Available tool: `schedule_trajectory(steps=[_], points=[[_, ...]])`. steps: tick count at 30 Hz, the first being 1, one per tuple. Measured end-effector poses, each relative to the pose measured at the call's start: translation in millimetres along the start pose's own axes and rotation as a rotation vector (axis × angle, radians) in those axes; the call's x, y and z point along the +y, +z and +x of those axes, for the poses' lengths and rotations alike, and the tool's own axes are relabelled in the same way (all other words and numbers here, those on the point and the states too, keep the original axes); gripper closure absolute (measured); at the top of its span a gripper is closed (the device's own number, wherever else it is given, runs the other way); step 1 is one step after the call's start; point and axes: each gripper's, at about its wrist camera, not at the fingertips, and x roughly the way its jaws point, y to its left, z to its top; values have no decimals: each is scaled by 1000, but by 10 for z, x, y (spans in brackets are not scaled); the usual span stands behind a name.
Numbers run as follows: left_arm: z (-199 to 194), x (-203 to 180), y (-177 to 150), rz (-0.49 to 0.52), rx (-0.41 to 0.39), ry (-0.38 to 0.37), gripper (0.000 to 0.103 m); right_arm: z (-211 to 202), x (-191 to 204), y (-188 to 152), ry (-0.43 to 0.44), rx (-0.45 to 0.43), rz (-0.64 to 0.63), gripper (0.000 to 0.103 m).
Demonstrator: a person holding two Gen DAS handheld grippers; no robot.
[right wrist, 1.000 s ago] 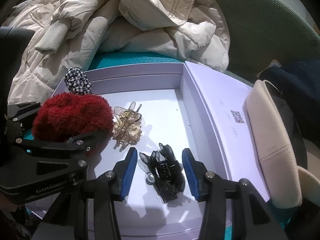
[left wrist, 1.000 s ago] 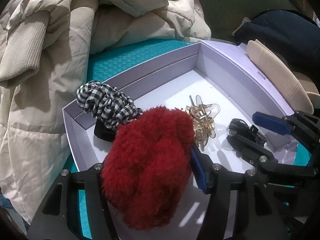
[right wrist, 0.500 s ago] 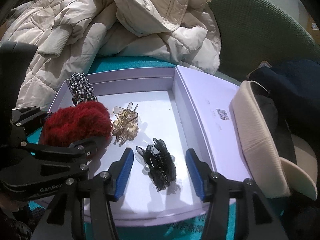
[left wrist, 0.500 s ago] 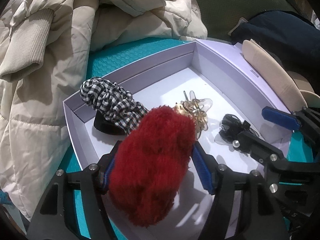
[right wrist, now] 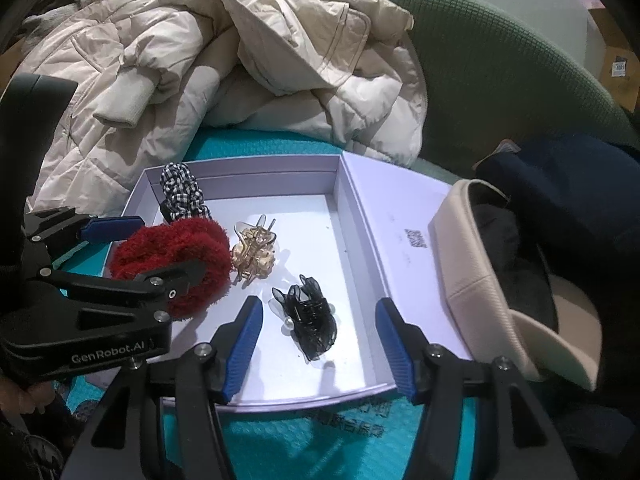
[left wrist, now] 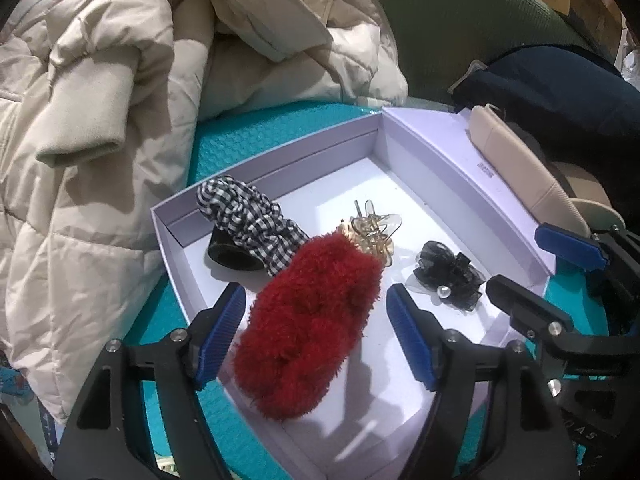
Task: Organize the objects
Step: 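Lower red scrunchie with left into box while right lowers bow clip beside it, then withdraw both open tools from the box toward the items on the bag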
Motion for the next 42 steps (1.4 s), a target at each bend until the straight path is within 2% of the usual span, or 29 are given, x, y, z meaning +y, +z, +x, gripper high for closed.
schedule_trajectory(steps=[3,7,25,35,42], points=[[-91,-5,23,0,-6,-1,30,-96,-14,20,-2,-12,-1,44],[-222,-12,49,0,-18,15,24,-228,-17,45,-7,-25,-1,44],[-1161,58,99,-29,-117,33,23,-1020,35,83,-22,-121,-10,43],[-1731,88,-73,-40,-155,58,23,-1502,129,-34,-19,-162,-19,43],[-2044,109,-320,-52,-161,75,23,-1734,232,-183,-4,-168,-23,43]])
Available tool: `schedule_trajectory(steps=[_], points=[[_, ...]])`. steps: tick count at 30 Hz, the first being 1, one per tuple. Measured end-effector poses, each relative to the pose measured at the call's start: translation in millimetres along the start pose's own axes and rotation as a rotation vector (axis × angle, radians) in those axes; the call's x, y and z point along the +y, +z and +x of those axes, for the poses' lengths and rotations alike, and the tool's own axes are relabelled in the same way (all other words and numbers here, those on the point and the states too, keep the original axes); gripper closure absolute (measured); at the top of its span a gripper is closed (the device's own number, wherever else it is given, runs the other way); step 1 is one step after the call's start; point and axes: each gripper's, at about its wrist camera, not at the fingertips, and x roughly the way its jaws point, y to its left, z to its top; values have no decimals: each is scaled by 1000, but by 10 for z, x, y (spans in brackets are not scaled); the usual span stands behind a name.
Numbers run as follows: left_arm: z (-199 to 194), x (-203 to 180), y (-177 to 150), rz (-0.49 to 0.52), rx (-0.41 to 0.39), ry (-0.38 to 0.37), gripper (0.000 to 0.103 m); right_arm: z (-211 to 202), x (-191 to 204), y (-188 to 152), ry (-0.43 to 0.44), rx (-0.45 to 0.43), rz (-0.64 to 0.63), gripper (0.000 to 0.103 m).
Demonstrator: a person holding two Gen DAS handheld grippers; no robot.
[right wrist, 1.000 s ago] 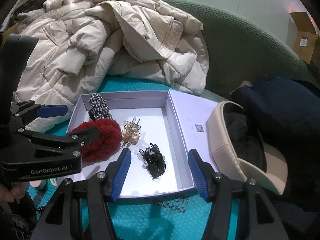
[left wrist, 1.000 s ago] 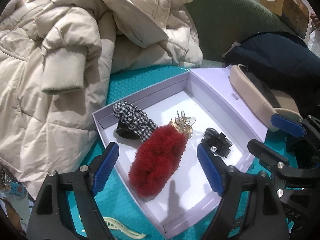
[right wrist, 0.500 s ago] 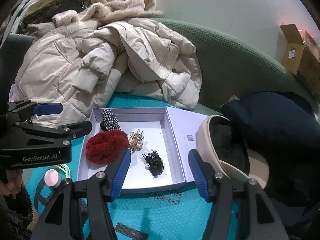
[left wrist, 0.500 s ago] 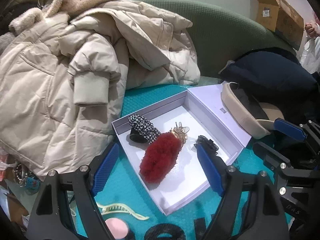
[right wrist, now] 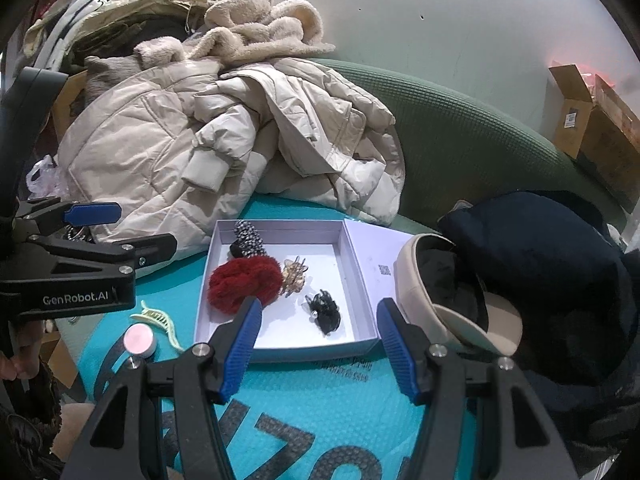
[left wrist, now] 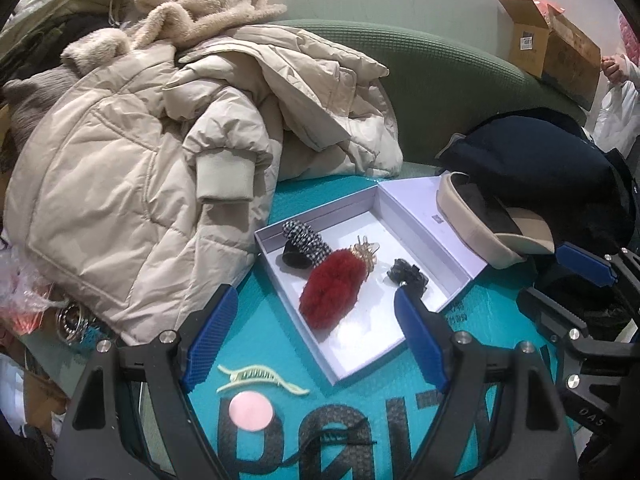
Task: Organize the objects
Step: 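Withdraw both open tools from the box toward the items on the bag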
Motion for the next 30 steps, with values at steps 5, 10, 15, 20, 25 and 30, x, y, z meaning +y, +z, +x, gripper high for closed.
schedule_trajectory(steps=[5,10,15,20,25,30], points=[[-128,43,-161,-4,8,13,23,-93,90,-130,17,8,-6,43],[-208,112,-379,-19,30,27,23,-136,202,-255,38,18,-10,43],[-225,202,-597,-28,52,40,23,-134,314,-367,58,33,-15,43],[-200,256,-778,-28,78,52,23,-105,438,-491,83,50,-22,43],[-195,321,-935,-36,92,55,23,-49,561,-621,110,69,-23,43],[-199,382,-1088,-38,99,57,23,36,673,-734,139,93,-28,43]])
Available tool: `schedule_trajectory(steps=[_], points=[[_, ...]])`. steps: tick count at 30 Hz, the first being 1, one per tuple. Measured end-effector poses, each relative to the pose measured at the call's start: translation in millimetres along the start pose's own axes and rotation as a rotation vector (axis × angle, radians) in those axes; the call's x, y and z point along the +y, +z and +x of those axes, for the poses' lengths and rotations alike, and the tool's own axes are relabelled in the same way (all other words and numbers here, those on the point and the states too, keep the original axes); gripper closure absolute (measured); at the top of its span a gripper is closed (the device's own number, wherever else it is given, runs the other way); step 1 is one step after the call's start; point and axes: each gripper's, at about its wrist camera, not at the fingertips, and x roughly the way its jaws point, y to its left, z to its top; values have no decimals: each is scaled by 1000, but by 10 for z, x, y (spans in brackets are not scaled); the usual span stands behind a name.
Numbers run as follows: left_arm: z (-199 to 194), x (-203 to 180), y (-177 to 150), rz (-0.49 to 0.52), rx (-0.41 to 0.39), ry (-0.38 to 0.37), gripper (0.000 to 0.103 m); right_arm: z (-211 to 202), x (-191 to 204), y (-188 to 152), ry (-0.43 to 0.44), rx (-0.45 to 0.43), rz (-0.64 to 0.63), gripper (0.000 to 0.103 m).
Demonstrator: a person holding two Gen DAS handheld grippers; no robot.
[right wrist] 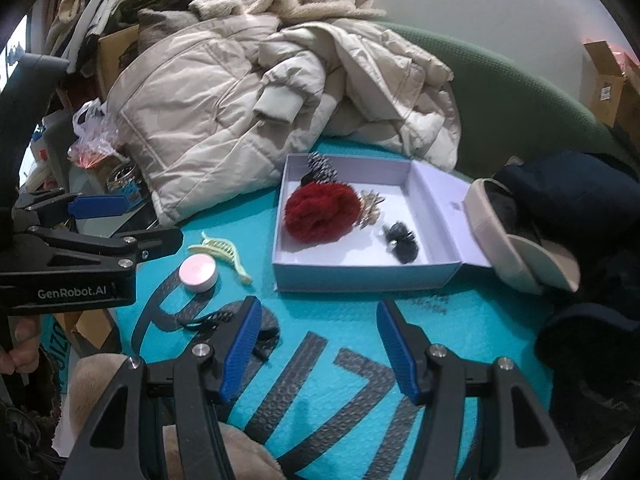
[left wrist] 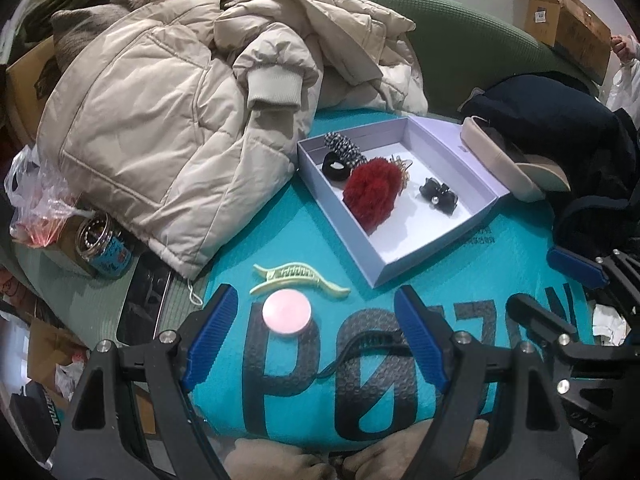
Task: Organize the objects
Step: 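Withdraw both open tools from the box toward the items on the bag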
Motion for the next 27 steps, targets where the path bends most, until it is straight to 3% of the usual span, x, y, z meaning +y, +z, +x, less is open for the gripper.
schedule_trajectory(steps=[27], points=[[685,225,-323,-19,94,-33,23,782,333,-178,133,150,-83,43]])
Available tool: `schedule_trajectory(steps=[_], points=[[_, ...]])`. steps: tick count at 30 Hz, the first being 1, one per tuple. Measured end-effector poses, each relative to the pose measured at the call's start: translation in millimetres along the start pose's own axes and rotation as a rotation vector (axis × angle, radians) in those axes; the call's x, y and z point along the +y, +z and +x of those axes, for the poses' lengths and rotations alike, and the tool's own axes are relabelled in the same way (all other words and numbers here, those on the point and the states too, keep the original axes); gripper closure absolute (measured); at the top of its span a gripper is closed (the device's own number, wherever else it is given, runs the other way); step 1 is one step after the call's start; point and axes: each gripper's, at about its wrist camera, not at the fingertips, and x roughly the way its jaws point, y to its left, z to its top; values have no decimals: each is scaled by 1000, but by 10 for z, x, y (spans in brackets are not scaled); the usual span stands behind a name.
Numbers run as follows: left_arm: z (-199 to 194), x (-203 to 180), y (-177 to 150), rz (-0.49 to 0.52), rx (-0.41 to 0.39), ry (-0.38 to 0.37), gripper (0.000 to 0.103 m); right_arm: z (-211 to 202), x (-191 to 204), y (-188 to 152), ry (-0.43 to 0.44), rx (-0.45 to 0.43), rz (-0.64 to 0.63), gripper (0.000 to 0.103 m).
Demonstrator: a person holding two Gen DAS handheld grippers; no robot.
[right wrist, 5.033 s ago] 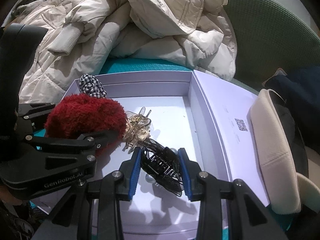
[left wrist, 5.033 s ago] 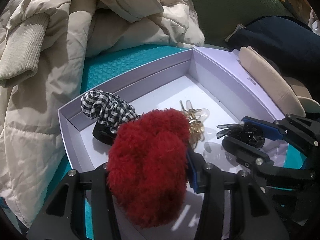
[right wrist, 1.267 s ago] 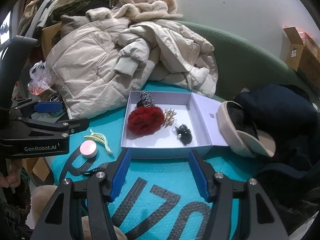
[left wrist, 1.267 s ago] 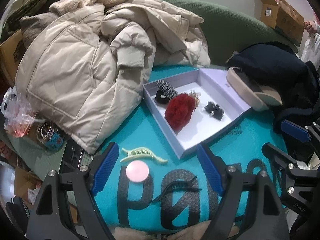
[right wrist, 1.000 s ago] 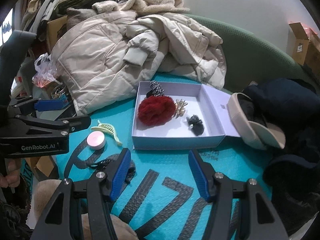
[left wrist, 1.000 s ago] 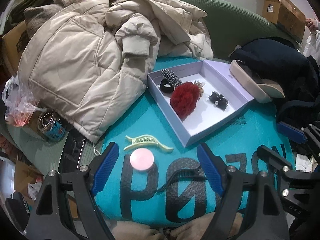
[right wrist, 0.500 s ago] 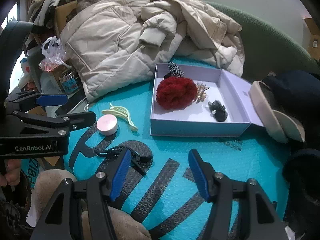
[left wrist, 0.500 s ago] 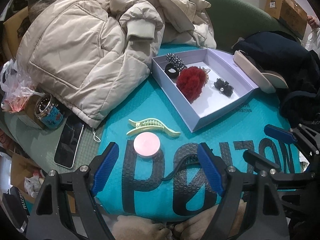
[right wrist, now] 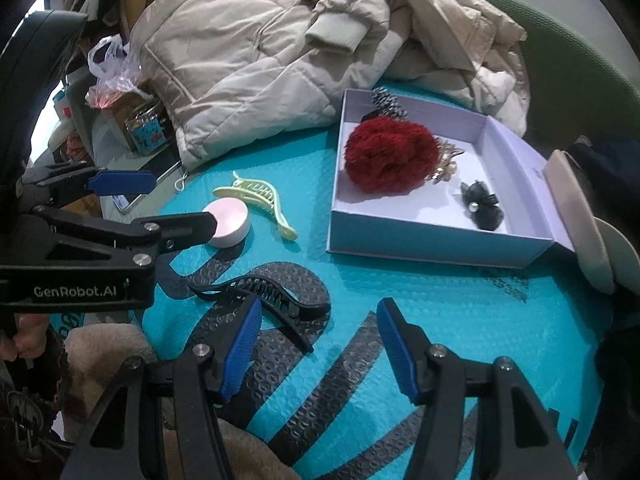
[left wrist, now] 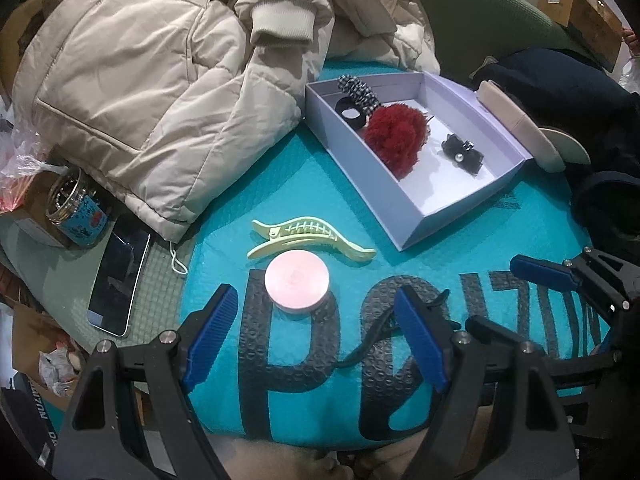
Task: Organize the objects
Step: 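Withdraw both open tools from the box toward the items on the bag, then close left gripper on pink compact while right grasps black comb claw clip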
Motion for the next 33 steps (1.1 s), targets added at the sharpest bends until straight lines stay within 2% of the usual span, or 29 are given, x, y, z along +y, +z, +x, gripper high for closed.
schedule_trajectory(steps=[19,30,33], points=[[594,188,40,-21,80,-12,23,520,65,68,119,98,-74,42],[817,200,37,-31,110,-17,24,730,122,115,149,125,-129,43],[849,192,31,-31,114,-26,24,730,124,117,157,118,-127,48]])
